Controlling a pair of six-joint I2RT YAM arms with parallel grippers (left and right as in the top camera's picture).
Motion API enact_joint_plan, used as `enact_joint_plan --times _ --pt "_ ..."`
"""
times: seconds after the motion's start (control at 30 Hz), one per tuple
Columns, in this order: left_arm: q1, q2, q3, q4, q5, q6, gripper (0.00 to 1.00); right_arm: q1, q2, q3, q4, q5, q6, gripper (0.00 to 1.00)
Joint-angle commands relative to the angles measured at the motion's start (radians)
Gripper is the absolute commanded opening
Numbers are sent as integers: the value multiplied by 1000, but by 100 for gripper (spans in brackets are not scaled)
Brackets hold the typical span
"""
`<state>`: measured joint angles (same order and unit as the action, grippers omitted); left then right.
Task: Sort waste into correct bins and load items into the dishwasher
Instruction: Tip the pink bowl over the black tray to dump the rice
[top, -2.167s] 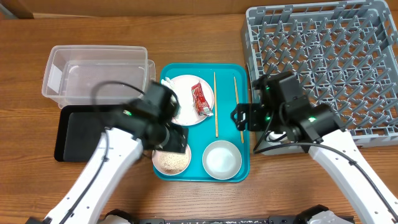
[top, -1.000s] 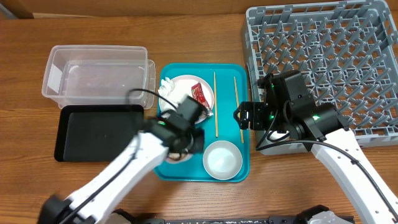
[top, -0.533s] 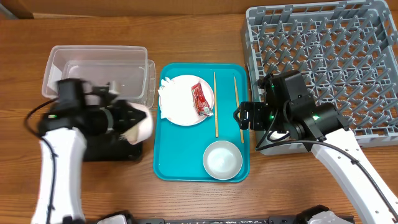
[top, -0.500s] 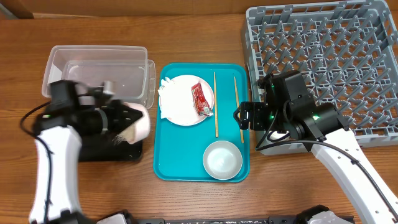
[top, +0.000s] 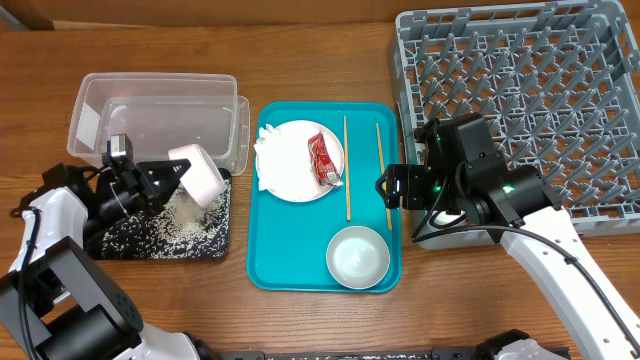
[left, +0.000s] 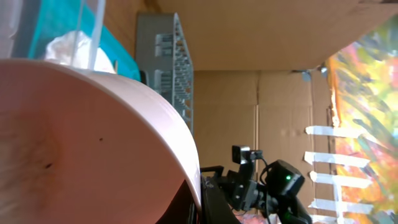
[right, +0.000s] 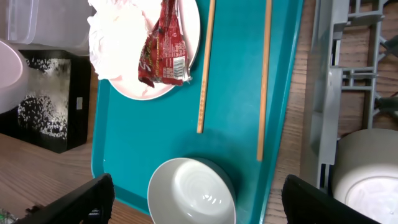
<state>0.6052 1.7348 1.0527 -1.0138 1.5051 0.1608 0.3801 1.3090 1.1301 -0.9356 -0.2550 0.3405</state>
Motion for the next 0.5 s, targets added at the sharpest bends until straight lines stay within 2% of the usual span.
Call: enact_joint_plan --times 0.0,0.07,0.13,0.2,0.23,0.3,0.33,0.4,0.47 --pt "24 -15 10 6 77 78 4 -1 -13 4 2 0 4 88" --pt "24 -14 10 -18 78 84 4 -1 -13 4 3 0 4 87" --pt "23 -19 10 -15 53 167 4 -1 -13 4 3 0 4 87" --pt "24 -16 10 8 -28 127 4 -1 -13 4 5 0 4 87" --pt "20 -16 10 -55 3 111 4 -1 -13 4 6 0 4 87" --pt "13 -23 10 -161 77 317 4 -1 -13 4 2 0 4 87" --pt "13 -24 11 -150 57 362 4 -1 -13 4 2 0 4 87" --pt "16 -23 11 -153 34 302 4 -1 -13 4 3 0 4 88" --pt "9 -24 11 -165 36 306 4 -1 -13 4 -2 0 3 88"
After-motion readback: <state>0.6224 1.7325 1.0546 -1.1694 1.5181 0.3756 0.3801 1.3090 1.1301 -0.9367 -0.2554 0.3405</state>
